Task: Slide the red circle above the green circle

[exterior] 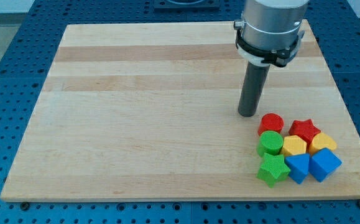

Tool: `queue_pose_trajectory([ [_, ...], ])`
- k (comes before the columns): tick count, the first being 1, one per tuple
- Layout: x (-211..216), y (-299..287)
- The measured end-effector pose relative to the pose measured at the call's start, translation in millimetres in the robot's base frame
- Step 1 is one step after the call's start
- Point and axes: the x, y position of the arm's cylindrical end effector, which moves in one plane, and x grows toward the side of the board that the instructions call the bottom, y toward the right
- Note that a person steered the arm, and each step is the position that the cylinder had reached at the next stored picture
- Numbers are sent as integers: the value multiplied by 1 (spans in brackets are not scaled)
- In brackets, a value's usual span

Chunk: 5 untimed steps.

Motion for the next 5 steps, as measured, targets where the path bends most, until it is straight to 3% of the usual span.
queue_pose_trajectory([
  [5, 38, -3],
])
